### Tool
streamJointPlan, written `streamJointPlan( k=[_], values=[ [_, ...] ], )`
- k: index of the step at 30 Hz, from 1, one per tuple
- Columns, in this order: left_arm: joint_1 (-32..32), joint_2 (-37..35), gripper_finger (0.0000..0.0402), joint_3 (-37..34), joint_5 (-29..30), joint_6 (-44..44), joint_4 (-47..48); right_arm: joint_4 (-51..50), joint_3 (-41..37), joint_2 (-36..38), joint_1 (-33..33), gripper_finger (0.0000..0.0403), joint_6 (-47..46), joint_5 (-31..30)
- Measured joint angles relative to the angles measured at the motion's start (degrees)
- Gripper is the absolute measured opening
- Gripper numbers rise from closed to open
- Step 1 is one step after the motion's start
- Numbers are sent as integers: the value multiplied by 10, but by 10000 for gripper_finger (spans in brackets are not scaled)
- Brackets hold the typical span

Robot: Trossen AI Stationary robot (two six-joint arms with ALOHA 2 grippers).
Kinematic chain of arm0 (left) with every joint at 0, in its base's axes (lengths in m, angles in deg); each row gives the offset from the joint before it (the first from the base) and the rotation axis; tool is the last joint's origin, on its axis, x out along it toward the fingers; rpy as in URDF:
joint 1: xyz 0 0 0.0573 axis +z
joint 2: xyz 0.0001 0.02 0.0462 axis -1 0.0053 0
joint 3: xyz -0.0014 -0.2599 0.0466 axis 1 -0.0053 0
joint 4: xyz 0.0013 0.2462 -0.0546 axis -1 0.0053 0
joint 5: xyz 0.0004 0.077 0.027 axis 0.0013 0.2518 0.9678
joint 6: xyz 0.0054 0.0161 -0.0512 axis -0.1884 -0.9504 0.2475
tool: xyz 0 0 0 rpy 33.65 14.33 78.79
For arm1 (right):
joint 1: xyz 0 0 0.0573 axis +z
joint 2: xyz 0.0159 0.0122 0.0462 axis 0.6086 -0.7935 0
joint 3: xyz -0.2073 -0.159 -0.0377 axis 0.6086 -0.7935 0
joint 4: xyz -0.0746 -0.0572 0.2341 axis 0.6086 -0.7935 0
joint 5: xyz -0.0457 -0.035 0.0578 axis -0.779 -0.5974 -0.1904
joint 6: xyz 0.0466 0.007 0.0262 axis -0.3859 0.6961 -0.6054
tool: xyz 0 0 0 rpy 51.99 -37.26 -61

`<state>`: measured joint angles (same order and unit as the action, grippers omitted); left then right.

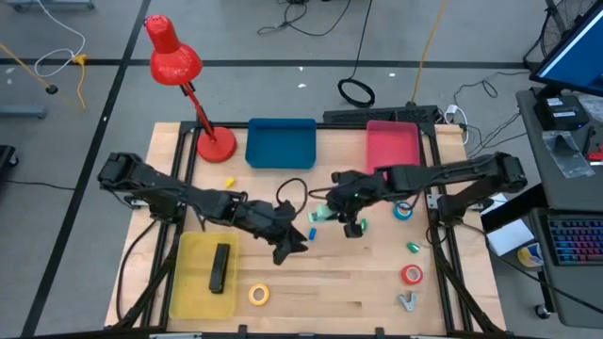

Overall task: Pick and place Stapler, Stapler remover, tape
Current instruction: Put the light blue stapler into the yellow bin

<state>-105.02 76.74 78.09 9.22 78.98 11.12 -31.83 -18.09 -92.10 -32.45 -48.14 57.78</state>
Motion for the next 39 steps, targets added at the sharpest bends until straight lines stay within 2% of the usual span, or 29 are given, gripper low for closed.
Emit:
streamJointPlan(
  k=[4,10,15,23,30,36,39],
  values=[
    [0,-5,172,1,31,-3,-11,6,0,-42,23,109,8,2],
    [8,-6,172,1,23,-2,-8,32,0,-85,35,109,19,5],
    [10,-7,172,1,17,-33,-1,61,1,-96,28,109,28,34],
    [15,-6,172,0,31,-120,67,85,1,-99,11,109,40,78],
    [37,-2,172,1,36,-140,67,96,0,-106,-2,109,41,80],
    [48,5,172,15,37,-158,78,107,1,-127,-4,109,29,109],
    [48,11,172,19,38,-155,108,110,-1,-127,-5,109,29,109]
  ],
)
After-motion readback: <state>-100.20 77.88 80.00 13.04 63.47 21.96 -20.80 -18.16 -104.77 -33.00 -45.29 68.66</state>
